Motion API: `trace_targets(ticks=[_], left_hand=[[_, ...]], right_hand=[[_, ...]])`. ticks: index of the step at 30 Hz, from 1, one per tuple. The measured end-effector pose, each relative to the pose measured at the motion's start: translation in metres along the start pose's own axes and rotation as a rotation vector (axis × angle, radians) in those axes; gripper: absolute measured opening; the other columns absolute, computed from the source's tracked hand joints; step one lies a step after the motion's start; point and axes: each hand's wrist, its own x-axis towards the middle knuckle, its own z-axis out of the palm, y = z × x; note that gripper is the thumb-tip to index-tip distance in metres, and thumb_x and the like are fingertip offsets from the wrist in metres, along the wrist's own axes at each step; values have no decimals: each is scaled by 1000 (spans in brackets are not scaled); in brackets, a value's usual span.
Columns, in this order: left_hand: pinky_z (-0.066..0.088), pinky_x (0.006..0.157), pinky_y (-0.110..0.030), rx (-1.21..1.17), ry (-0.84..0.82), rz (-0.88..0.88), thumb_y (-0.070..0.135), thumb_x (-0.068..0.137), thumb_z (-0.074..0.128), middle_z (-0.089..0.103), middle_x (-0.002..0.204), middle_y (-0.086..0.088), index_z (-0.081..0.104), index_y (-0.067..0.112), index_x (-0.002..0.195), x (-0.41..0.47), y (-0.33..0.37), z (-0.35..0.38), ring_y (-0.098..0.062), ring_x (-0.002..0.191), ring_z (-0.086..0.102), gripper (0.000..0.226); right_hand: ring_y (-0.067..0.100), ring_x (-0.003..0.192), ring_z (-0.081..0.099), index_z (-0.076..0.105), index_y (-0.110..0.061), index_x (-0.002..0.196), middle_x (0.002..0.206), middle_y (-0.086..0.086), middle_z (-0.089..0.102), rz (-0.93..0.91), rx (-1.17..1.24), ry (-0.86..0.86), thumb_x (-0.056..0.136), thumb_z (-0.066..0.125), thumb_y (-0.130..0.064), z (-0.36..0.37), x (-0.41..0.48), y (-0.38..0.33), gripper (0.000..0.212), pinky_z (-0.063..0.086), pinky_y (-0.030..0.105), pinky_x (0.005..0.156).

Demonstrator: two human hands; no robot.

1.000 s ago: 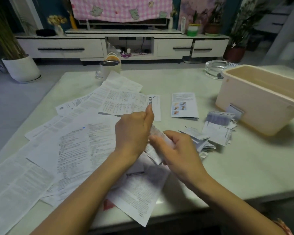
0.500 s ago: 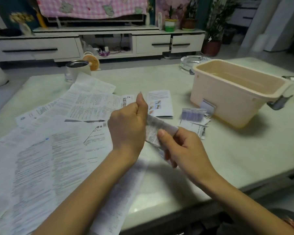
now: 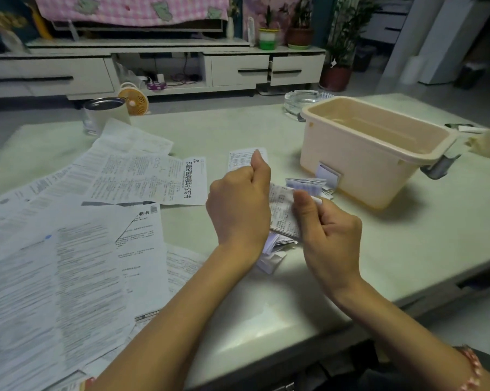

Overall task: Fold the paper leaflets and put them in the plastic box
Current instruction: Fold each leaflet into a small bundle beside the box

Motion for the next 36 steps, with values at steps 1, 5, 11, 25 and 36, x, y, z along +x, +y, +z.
trace_targets(ticks=[1,5,11,25,36], left_hand=[[16,53,-34,-8,-2,-5,35,98,40,30,40,0,30,11,43,2,2,0,-25,47,30,61],[17,46,-35,20,-39,48,37,99,38,30,40,0,28,15,42,7,8,0,-18,43,30,62],[24,54,-33,111,-36,115,39,100,31,50,55,-14,46,4,54,10,2,-5,-34,58,47,60],[47,64,-42,178,-243,134,48,86,27,63,60,-12,62,4,64,2,-34,-42,-34,66,59,60],[36,104,-40,431,-771,183,32,91,57,47,139,-5,48,17,132,73,-111,18,-25,126,43,45]], right_hand=[[4,46,25,31,-30,54,44,-11,31,-17,33,21,93,42,-50,0,1,0,45,19,14,45],[5,52,25,39,-10,53,48,-2,30,33,117,64,88,36,-63,-4,3,5,63,24,26,45],[10,36,35,38,-6,49,39,5,37,384,18,250,95,46,-45,-45,31,31,60,33,29,41],[36,100,59,61,-3,103,108,18,63,506,-1208,-433,96,34,-52,-85,24,69,56,37,32,71],[34,74,54,56,-9,67,71,11,61,251,-700,-224,92,49,-33,-54,55,24,35,36,31,60]])
